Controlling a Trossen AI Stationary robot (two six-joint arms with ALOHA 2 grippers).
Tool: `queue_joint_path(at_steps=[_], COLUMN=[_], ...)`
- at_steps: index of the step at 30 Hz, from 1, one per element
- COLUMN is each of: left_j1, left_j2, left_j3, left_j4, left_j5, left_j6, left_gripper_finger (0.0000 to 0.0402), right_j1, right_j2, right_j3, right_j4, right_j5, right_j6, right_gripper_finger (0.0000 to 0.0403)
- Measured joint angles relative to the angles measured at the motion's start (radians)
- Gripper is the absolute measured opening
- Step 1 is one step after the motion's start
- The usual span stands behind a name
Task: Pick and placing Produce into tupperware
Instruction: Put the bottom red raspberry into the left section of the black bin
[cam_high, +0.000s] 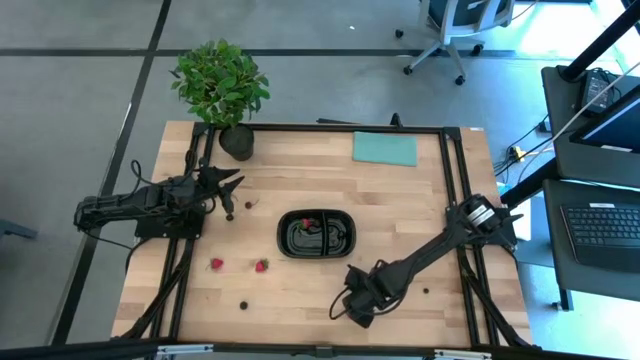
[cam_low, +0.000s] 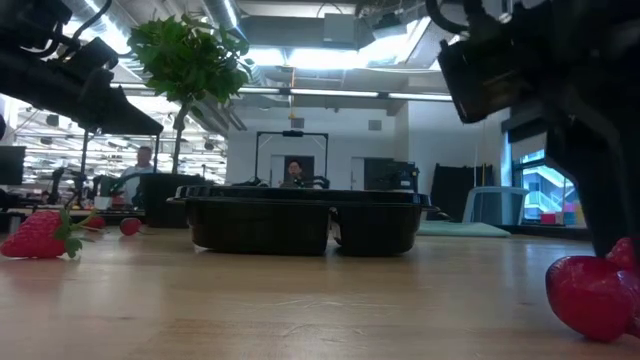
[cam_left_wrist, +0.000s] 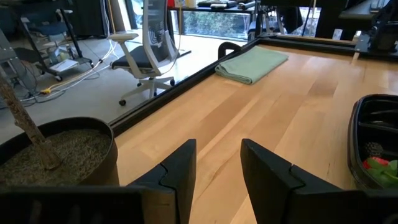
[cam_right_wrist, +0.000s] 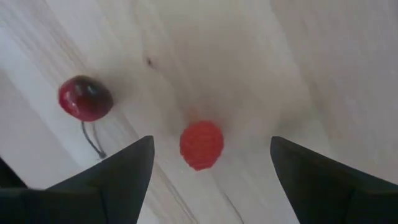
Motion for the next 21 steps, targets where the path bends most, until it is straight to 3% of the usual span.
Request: queue_joint_path(at_steps=[21], left_j1=[0.000], left_j2=[0.000], left_j3=[0.000], left_j4=[0.001], left_j5=[0.000], left_j6=[0.000], left_gripper_finger=[0.0120], right_j1=[0.001], right_j2=[0.024], right_j3=[0.002], right_j4=[0.006], right_j5=[0.015], right_j6=[0.013], right_gripper_finger=[0.0321])
